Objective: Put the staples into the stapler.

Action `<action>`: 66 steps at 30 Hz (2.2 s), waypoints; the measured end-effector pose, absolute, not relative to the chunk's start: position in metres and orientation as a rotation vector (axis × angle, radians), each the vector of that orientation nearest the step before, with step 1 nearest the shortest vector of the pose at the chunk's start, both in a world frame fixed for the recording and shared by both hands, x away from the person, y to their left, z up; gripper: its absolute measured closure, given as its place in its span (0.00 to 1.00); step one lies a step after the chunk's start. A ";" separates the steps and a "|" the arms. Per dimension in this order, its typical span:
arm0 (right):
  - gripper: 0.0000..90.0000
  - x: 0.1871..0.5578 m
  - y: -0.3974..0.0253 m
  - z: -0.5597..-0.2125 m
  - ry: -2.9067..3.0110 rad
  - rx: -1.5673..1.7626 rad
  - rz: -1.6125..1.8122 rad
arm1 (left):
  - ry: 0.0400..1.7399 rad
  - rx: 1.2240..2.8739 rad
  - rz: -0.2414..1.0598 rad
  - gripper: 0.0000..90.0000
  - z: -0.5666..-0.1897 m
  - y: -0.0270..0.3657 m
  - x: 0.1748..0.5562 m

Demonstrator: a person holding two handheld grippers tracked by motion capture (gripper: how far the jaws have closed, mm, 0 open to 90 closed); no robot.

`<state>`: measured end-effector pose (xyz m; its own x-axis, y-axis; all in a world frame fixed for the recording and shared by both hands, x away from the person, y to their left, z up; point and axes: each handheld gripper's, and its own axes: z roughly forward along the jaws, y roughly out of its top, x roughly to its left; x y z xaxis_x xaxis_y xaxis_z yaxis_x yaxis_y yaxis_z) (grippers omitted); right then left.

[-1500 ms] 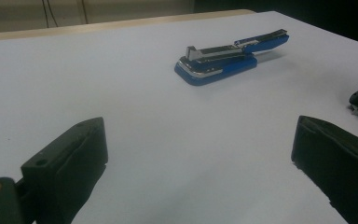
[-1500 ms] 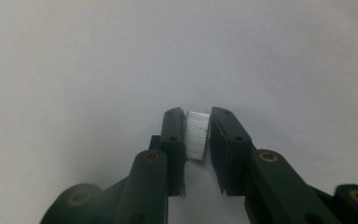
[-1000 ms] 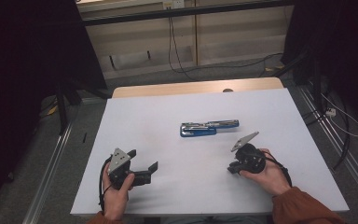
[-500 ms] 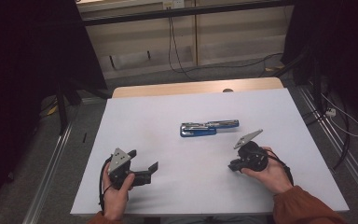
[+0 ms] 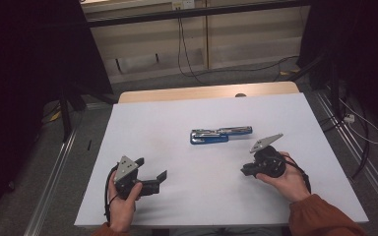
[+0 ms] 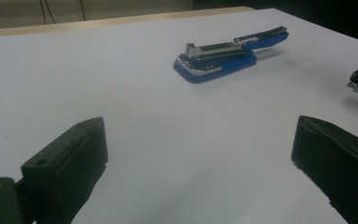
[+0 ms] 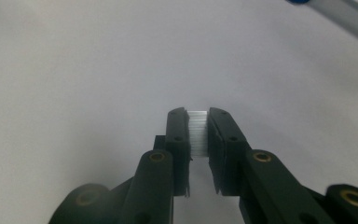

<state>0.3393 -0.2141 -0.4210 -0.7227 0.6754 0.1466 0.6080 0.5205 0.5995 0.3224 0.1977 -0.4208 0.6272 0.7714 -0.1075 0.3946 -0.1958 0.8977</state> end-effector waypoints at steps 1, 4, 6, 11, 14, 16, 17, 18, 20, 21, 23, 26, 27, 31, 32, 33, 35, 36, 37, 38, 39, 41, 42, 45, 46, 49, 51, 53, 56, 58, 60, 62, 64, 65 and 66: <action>0.88 0.340 -0.214 -0.421 2.644 1.117 0.988 | 0.939 1.814 0.455 0.04 -0.421 0.198 0.322; 0.88 0.342 -0.213 -0.419 2.637 1.117 1.015 | 0.936 1.821 0.458 0.04 -0.421 0.198 0.323; 0.88 0.343 -0.212 -0.418 2.637 1.109 1.018 | 0.933 1.816 0.463 0.04 -0.420 0.198 0.322; 0.88 0.346 -0.210 -0.414 2.629 1.071 1.031 | 0.933 1.820 0.463 0.04 -0.420 0.198 0.322; 0.88 0.349 -0.209 -0.411 2.618 1.051 1.032 | 0.934 1.810 0.465 0.04 -0.420 0.198 0.322; 0.88 0.351 -0.208 -0.409 2.610 1.048 1.025 | 0.938 1.812 0.467 0.04 -0.420 0.198 0.322; 0.88 0.353 -0.208 -0.408 2.603 1.045 1.026 | 0.941 1.812 0.467 0.04 -0.420 0.199 0.322; 0.88 0.354 -0.207 -0.407 2.602 1.046 1.031 | 0.940 1.812 0.468 0.04 -0.420 0.199 0.322; 0.88 0.357 -0.206 -0.405 2.596 1.030 1.034 | 0.942 1.806 0.466 0.04 -0.420 0.199 0.322; 0.88 0.358 -0.205 -0.404 2.595 1.028 1.040 | 0.944 1.807 0.467 0.04 -0.420 0.200 0.322; 0.88 0.361 -0.204 -0.402 2.588 1.013 1.049 | 0.947 1.805 0.467 0.04 -0.420 0.200 0.322; 0.88 0.366 -0.201 -0.401 2.585 0.988 1.053 | 0.945 1.808 0.465 0.04 -0.420 0.199 0.322; 0.88 0.368 -0.200 -0.400 2.585 0.985 1.054 | 0.941 1.808 0.466 0.04 -0.420 0.199 0.322; 0.88 0.375 -0.197 -0.398 2.588 0.965 1.077 | 0.947 1.806 0.470 0.04 -0.420 0.200 0.322; 0.88 0.376 -0.196 -0.398 2.586 0.964 1.080 | 0.948 1.806 0.469 0.04 -0.420 0.200 0.322; 0.88 0.378 -0.196 -0.397 2.584 0.960 1.085 | 0.948 1.805 0.469 0.04 -0.420 0.200 0.322; 0.88 0.381 -0.194 -0.396 2.584 0.951 1.087 | 0.947 1.805 0.470 0.04 -0.420 0.200 0.322; 0.88 0.383 -0.194 -0.396 2.582 0.945 1.090 | 0.947 1.805 0.468 0.04 -0.420 0.200 0.322; 0.88 0.385 -0.193 -0.395 2.579 0.940 1.098 | 0.946 1.806 0.467 0.04 -0.420 0.200 0.322; 0.88 0.386 -0.192 -0.395 2.577 0.935 1.100 | 0.946 1.807 0.469 0.04 -0.420 0.200 0.322; 0.88 0.388 -0.191 -0.394 2.573 0.929 1.100 | 0.946 1.807 0.469 0.04 -0.420 0.200 0.322; 0.88 0.391 -0.189 -0.392 2.571 0.915 1.099 | 0.946 1.806 0.467 0.04 -0.420 0.199 0.322; 0.88 0.392 -0.188 -0.391 2.567 0.911 1.103 | 0.946 1.806 0.466 0.04 -0.420 0.199 0.323; 0.88 0.397 -0.185 -0.388 2.562 0.894 1.100 | 0.944 1.806 0.465 0.04 -0.421 0.199 0.323; 0.88 0.398 -0.184 -0.387 2.559 0.894 1.109 | 0.941 1.807 0.463 0.04 -0.421 0.199 0.323; 0.88 0.403 -0.182 -0.386 2.550 0.888 1.119 | 0.939 1.810 0.464 0.04 -0.420 0.199 0.323; 0.88 0.407 -0.181 -0.385 2.538 0.904 1.140 | 0.940 1.808 0.463 0.04 -0.420 0.199 0.323; 0.88 0.411 -0.179 -0.384 2.530 0.904 1.151 | 0.935 1.812 0.467 0.04 -0.420 0.200 0.323; 0.88 0.415 -0.177 -0.384 2.528 0.895 1.164 | 0.939 1.809 0.465 0.04 -0.420 0.200 0.323; 0.88 0.418 -0.176 -0.383 2.520 0.892 1.169 | 0.936 1.811 0.466 0.04 -0.420 0.200 0.323; 0.88 0.421 -0.175 -0.382 2.516 0.881 1.166 | 0.941 1.810 0.464 0.04 -0.420 0.199 0.323; 0.88 0.423 -0.173 -0.382 2.517 0.880 1.163 | 0.941 1.803 0.462 0.04 -0.420 0.198 0.323; 0.88 0.426 -0.172 -0.381 2.515 0.880 1.168 | 0.932 1.815 0.465 0.04 -0.420 0.199 0.323; 0.88 0.427 -0.171 -0.381 2.514 0.884 1.171 | 0.935 1.813 0.464 0.04 -0.420 0.199 0.323; 0.88 0.429 -0.170 -0.381 2.519 0.888 1.176 | 0.936 1.813 0.465 0.04 -0.420 0.200 0.323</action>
